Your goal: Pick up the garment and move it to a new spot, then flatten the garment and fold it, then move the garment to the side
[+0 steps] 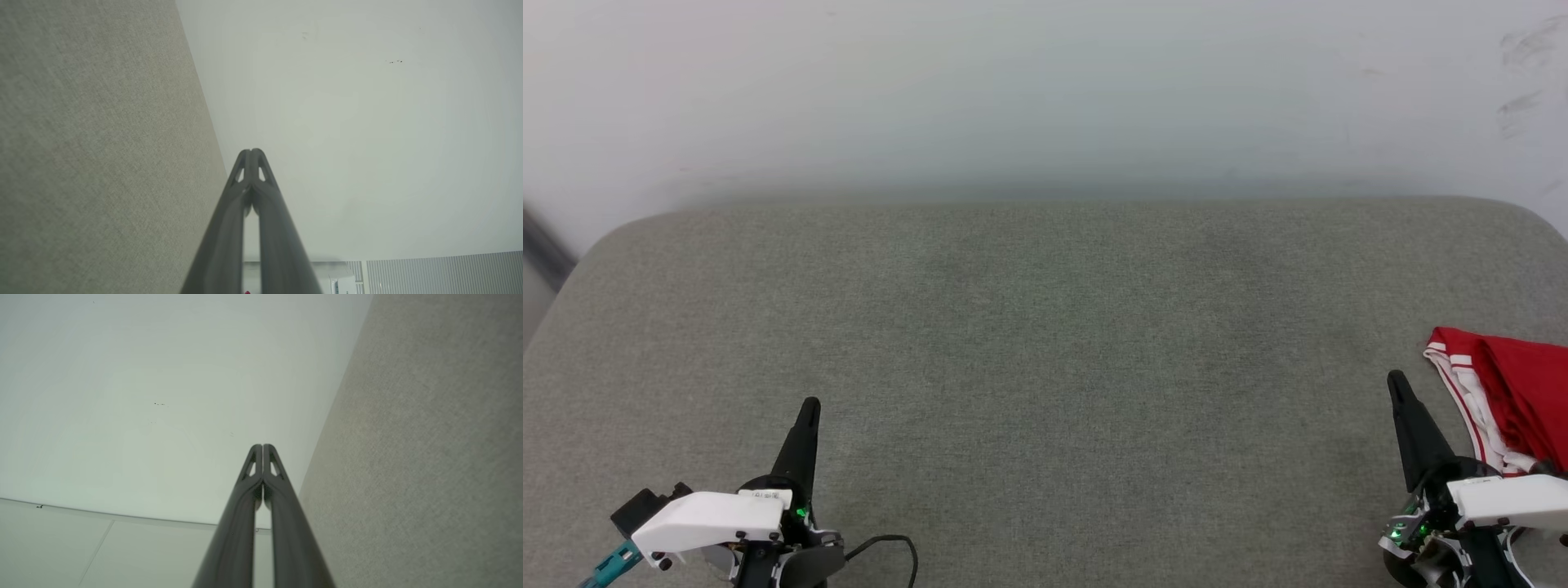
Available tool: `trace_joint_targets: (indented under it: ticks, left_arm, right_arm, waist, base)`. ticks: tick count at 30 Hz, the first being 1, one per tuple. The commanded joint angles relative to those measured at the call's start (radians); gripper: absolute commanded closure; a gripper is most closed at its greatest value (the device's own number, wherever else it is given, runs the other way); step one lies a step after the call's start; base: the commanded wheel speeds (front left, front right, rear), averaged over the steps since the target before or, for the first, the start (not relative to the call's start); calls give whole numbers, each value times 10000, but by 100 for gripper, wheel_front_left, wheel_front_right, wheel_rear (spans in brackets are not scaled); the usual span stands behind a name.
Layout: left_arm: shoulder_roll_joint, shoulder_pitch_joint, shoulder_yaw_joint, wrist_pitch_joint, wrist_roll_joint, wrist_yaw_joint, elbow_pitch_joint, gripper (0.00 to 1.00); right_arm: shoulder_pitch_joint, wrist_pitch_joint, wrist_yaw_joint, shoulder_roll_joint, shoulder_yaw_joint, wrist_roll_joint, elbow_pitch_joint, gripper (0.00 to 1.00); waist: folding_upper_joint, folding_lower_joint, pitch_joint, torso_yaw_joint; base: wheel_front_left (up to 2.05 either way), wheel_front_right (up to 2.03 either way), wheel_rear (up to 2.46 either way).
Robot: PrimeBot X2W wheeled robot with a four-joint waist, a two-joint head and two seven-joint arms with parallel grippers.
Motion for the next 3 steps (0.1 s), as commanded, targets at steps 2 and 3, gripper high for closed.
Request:
trace_joint_targets:
  ticks: [2, 3]
  left_arm:
    - [-62, -175, 115, 91, -224, -95, 16, 100]
    - [-62, -175, 115, 91, -224, -95, 16, 100]
  right_arm:
    - [-201, 43, -3, 48, -23, 304, 53, 100]
    - [-201, 43, -3, 48, -23, 304, 53, 100]
  waist:
    - [0, 0, 21, 11]
    - [0, 0, 21, 11]
  base:
    - [0, 0, 0]
    - [0, 0, 0]
